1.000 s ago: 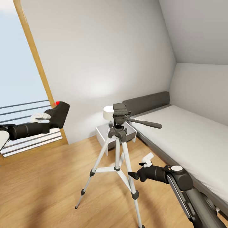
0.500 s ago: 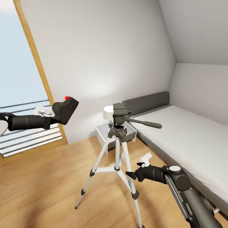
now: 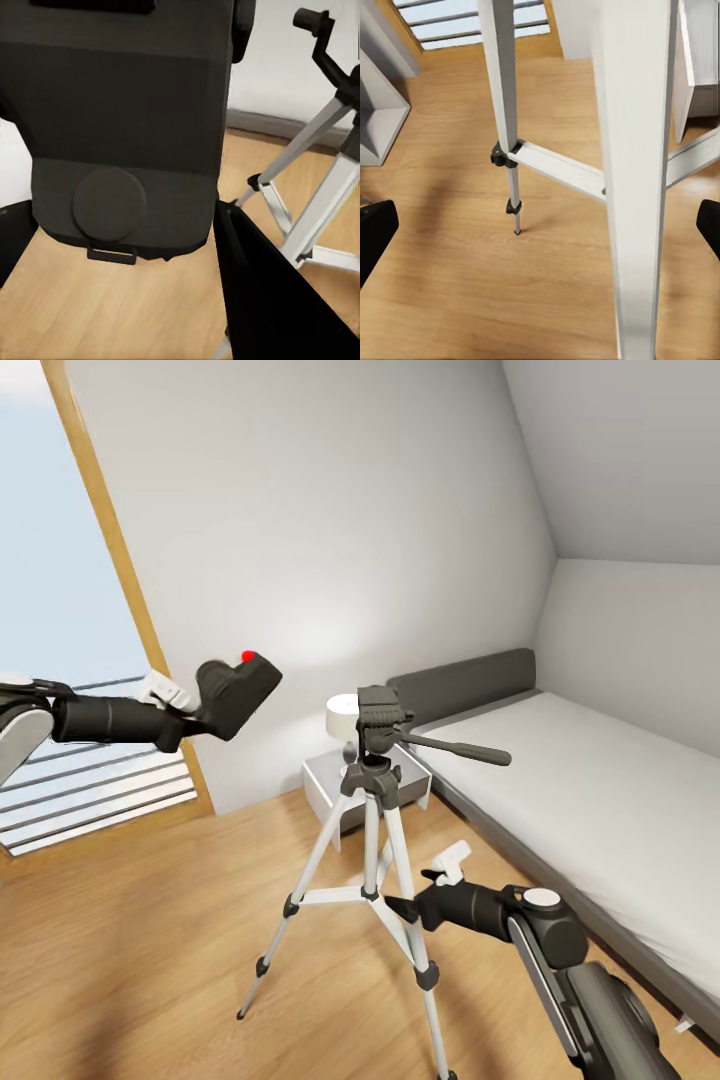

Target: Attach the digital camera to the camera tripod in the bedroom.

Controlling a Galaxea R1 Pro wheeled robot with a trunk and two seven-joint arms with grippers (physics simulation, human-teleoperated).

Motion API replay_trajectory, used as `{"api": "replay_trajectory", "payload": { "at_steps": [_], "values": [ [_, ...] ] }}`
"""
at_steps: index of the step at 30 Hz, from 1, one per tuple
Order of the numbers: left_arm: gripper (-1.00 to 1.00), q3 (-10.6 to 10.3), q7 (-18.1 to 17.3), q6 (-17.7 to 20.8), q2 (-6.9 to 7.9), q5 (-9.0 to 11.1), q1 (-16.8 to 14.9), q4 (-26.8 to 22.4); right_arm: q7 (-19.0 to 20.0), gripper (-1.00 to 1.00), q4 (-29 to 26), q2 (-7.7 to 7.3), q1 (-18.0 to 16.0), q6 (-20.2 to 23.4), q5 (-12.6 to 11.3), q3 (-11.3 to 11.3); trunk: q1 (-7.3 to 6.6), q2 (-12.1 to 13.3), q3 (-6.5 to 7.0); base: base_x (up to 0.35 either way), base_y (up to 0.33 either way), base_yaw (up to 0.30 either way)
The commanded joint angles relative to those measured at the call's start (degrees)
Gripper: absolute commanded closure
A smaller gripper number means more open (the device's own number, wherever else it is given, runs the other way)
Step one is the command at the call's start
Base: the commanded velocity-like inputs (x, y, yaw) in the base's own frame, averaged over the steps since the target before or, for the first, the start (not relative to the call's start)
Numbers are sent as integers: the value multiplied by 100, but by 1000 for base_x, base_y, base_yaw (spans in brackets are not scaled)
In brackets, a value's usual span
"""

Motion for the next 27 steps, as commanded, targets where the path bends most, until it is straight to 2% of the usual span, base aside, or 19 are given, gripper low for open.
{"api": "replay_trajectory", "payload": {
  "at_steps": [1,4,8,18,27],
  "values": [
    [100,-120,-59,6,1,-76,-113,0,-6,-100,-6,14,5,-2,15,2,1,-6,-8,0,0,0],
    [100,-380,-84,-2,-7,-116,-354,0,-58,-100,-2,47,29,-57,6,0,1,-6,-8,0,0,0],
    [100,-523,-97,-10,-20,-139,-490,0,-86,-100,3,67,48,-85,2,2,1,-6,-8,0,0,0],
    [100,-646,-119,-44,-43,-168,-634,0,-124,-100,33,87,69,-202,-2,16,1,-6,-8,0,0,0],
    [100,-832,-147,-165,-62,-179,-837,0,-192,-100,163,201,75,-388,20,23,1,-6,-8,0,0,0]
  ]
}}
